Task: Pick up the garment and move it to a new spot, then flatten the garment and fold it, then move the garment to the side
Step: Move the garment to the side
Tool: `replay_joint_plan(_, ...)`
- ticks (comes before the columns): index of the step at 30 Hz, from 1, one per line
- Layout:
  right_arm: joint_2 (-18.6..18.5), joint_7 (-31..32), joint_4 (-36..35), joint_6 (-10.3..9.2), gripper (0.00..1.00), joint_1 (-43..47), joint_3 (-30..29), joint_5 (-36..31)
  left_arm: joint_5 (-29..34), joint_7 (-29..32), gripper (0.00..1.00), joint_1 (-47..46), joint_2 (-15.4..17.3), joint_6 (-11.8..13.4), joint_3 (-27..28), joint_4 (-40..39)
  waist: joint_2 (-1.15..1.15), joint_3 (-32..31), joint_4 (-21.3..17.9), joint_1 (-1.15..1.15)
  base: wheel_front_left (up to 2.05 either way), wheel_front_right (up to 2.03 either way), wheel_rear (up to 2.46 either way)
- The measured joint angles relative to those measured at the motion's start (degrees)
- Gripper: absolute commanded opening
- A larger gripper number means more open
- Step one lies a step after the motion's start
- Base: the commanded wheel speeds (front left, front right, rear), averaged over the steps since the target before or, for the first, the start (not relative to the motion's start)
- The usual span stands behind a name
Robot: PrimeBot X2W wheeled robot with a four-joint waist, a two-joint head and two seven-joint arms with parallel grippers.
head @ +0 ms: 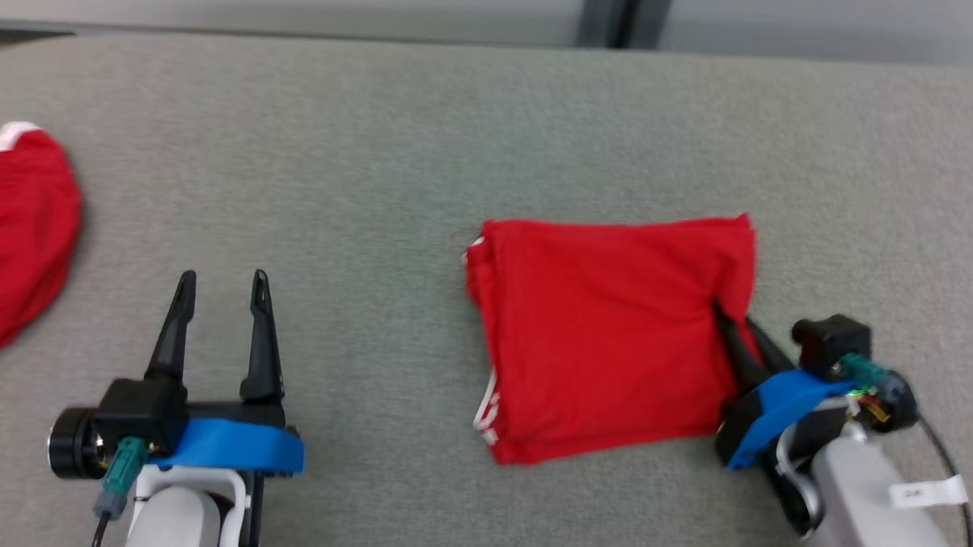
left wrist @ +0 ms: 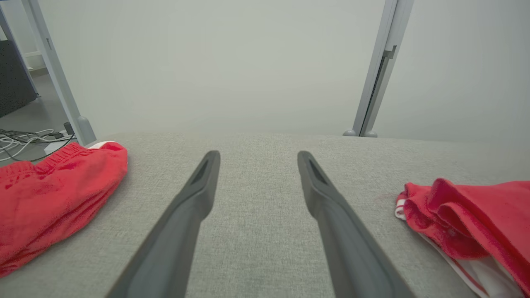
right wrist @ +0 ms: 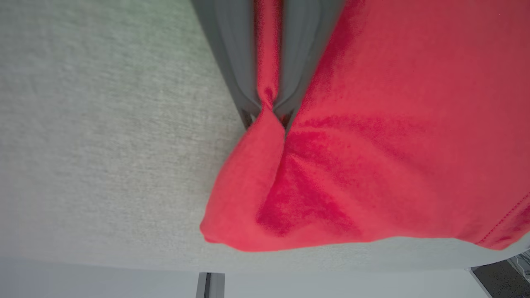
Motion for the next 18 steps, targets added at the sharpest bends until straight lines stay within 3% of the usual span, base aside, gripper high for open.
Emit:
replay_joint_plan(9, -9.7, 0.1, -7.6, 0.0, 0.0, -2.8, -4.5, 1.5, 1.4, 0.0, 1.0, -5.2, 0.9, 0.0, 0.6, -4.2, 0.0, 7.2, -7.6, 0.01, 0.0, 0.0, 0.0)
replay_joint_plan(18, -11.8, 1.2, -13.3, -0.01, 0.0, -3.0, -6.8, 2.0, 2.0, 0.0, 1.0, -8.0, 2.3, 0.1, 1.3, -6.3, 0.0, 10.7, -10.7, 0.01, 0.0, 0.0, 0.0)
